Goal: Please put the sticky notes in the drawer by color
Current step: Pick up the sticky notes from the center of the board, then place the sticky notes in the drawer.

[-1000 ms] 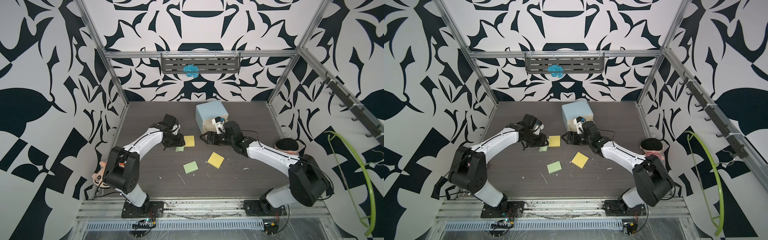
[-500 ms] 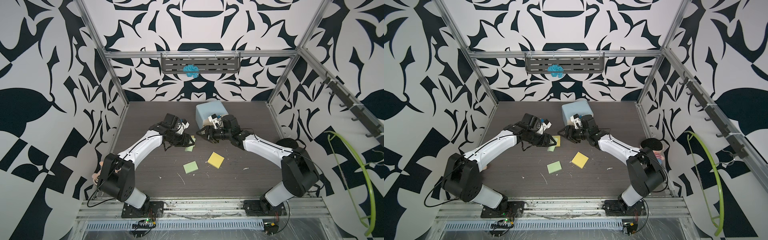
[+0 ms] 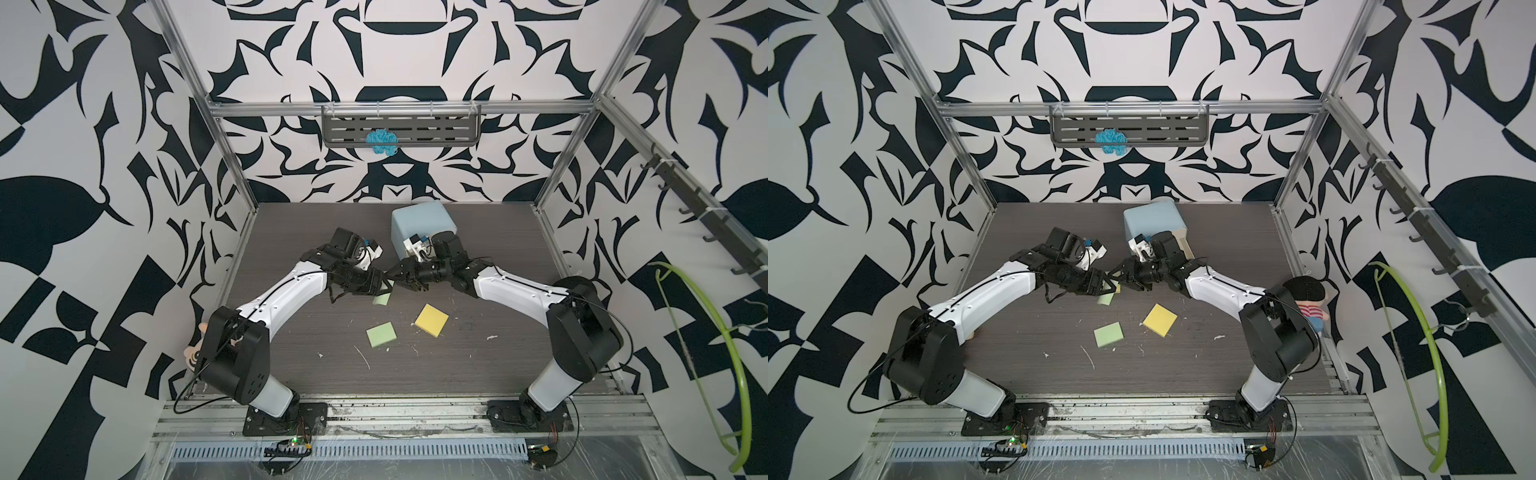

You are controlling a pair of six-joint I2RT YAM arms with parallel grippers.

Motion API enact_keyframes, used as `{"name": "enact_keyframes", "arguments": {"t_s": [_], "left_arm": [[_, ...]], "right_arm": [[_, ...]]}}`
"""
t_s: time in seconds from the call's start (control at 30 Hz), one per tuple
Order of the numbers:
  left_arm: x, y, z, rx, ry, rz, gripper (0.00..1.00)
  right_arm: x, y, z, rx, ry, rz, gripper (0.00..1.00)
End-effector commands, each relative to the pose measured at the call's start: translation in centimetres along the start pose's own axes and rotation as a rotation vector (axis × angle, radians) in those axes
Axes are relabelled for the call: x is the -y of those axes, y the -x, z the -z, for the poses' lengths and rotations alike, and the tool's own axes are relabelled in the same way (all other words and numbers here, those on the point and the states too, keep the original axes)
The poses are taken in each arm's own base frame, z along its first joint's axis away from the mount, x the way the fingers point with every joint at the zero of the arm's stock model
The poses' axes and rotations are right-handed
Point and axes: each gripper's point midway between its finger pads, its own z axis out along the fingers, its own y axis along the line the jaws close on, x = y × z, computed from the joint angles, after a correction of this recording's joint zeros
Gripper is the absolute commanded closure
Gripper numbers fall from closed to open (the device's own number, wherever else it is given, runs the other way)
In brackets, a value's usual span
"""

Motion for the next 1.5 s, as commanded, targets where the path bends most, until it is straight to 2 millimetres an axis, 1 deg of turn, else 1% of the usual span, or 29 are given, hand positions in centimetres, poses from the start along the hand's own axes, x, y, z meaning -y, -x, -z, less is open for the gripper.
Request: {"name": "enact_keyframes", "arguments": {"t_s": [0.0, 0.17, 0.23, 0.37, 0.4, 0.47, 0.53, 0.57, 0.67, 0.73, 0.8, 0.83, 0.87, 0.93, 1.0, 1.07, 1.1, 1.17, 1.3, 1.47], "left_arm": [[0.6, 0.4, 0.2, 0.008, -0.018, -0.032, 0.45], [0.3, 0.4, 0.1, 0.003, -0.005, -0.028, 0.45], [0.2, 0.4, 0.1, 0.004, 0.000, -0.029, 0.45], [0.1, 0.4, 0.1, 0.007, 0.008, -0.031, 0.44], [0.2, 0.5, 0.2, 0.012, 0.009, -0.035, 0.42], [0.4, 0.7, 0.5, 0.031, 0.005, -0.049, 0.29], [0.8, 1.1, 1.1, 0.070, 0.002, -0.076, 0.07], [1.1, 1.4, 1.4, 0.095, -0.001, -0.094, 0.00], [1.8, 2.3, 2.8, 0.200, 0.000, -0.160, 0.01], [2.2, 3.0, 3.6, 0.291, 0.001, -0.217, 0.01], [3.0, 3.3, 4.2, 0.365, -0.021, -0.287, 0.01], [3.2, 3.2, 4.0, 0.386, -0.030, -0.320, 0.01], [4.1, 3.2, 4.8, 0.428, -0.045, -0.366, 0.01], [4.7, 2.9, 4.5, 0.452, -0.084, -0.436, 0.01], [4.6, 2.7, 3.8, 0.455, -0.109, -0.464, 0.01], [4.1, 2.6, 2.8, 0.439, -0.112, -0.457, 0.01], [3.7, 2.4, 1.9, 0.411, -0.125, -0.452, 0.01], [3.8, 2.2, 1.1, 0.386, -0.154, -0.462, 0.01], [3.6, 2.1, 0.6, 0.372, -0.160, -0.460, 0.01], [3.2, 1.9, 0.4, 0.366, -0.142, -0.476, 0.01]], "right_arm": [[-2.4, 0.6, 0.4, 0.009, 0.044, 0.049, 0.71], [-2.1, 0.4, 0.5, 0.009, 0.026, 0.051, 0.83], [-1.9, 0.4, 0.5, 0.009, 0.017, 0.055, 0.91], [-1.8, 0.5, 0.7, 0.019, 0.002, 0.062, 0.98], [-1.7, 0.5, 0.8, 0.023, -0.002, 0.066, 1.00], [-1.6, 0.7, 1.2, 0.040, -0.017, 0.072, 1.00], [-1.3, 1.2, 1.9, 0.076, -0.040, 0.075, 1.00], [-1.0, 1.5, 2.4, 0.095, -0.053, 0.070, 1.00], [-0.4, 2.7, 4.5, 0.171, -0.078, 0.061, 1.00], [0.3, 3.7, 6.4, 0.243, -0.102, 0.048, 1.00], [1.2, 4.7, 8.3, 0.320, -0.132, 0.031, 1.00], [1.8, 5.2, 9.3, 0.363, -0.153, 0.014, 1.00], [2.3, 5.7, 10.2, 0.399, -0.168, 0.000, 1.00], [3.5, 6.8, 11.9, 0.484, -0.202, -0.029, 1.00], [4.0, 7.7, 12.8, 0.541, -0.216, -0.030, 1.00], [4.3, 8.8, 13.1, 0.577, -0.233, -0.010, 1.00], [4.5, 9.5, 13.2, 0.599, -0.242, -0.009, 1.00], [4.9, 10.6, 13.2, 0.637, -0.241, -0.009, 1.00], [5.6, 12.3, 12.5, 0.678, -0.222, -0.033, 1.00], [6.4, 12.8, 11.8, 0.684, -0.214, -0.062, 1.00]]}}
